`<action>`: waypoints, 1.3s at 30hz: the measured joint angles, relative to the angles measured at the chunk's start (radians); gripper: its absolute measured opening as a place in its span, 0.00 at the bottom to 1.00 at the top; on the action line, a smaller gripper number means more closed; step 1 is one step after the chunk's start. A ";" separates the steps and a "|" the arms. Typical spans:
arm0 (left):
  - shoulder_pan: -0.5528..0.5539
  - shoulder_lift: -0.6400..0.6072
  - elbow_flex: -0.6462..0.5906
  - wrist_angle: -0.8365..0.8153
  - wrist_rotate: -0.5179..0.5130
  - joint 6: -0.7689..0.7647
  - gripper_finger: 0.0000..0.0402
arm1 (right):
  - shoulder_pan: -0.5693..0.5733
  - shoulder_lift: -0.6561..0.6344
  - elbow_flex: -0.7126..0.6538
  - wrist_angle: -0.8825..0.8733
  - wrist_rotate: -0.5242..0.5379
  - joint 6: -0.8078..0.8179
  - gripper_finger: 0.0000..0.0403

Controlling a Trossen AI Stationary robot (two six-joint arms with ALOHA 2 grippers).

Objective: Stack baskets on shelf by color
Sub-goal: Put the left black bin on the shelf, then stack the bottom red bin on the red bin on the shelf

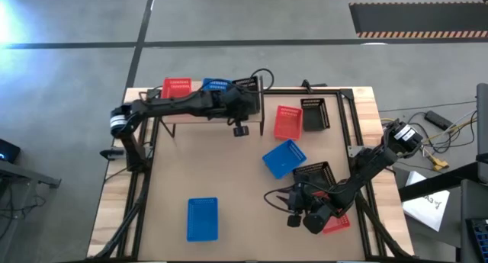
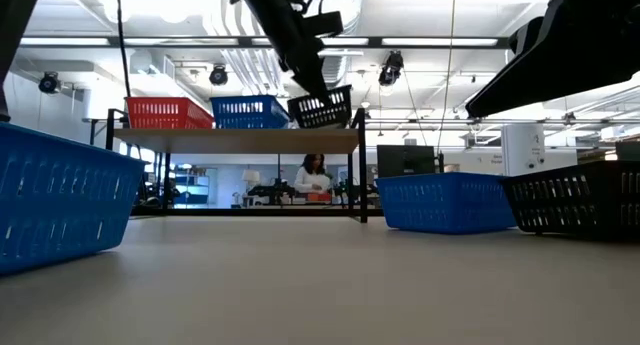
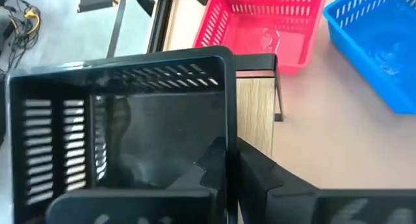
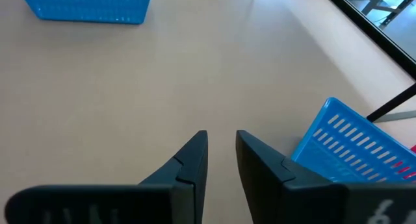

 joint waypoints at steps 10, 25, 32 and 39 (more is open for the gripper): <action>0.014 0.007 0.015 0.020 -0.002 0.000 0.29 | 0.000 0.000 0.000 -0.001 -0.003 0.000 0.16; -0.230 -0.273 -0.087 -0.003 -0.043 -0.126 0.39 | 0.134 -0.006 -0.005 -0.154 0.131 0.191 0.14; -0.585 -0.435 -0.412 0.191 -0.265 -0.259 0.36 | 0.185 -0.074 0.020 -0.401 -0.075 0.469 0.13; -0.856 -0.475 -0.775 0.703 -0.383 -0.344 0.35 | 0.185 -0.158 0.089 -0.460 -0.424 0.460 0.17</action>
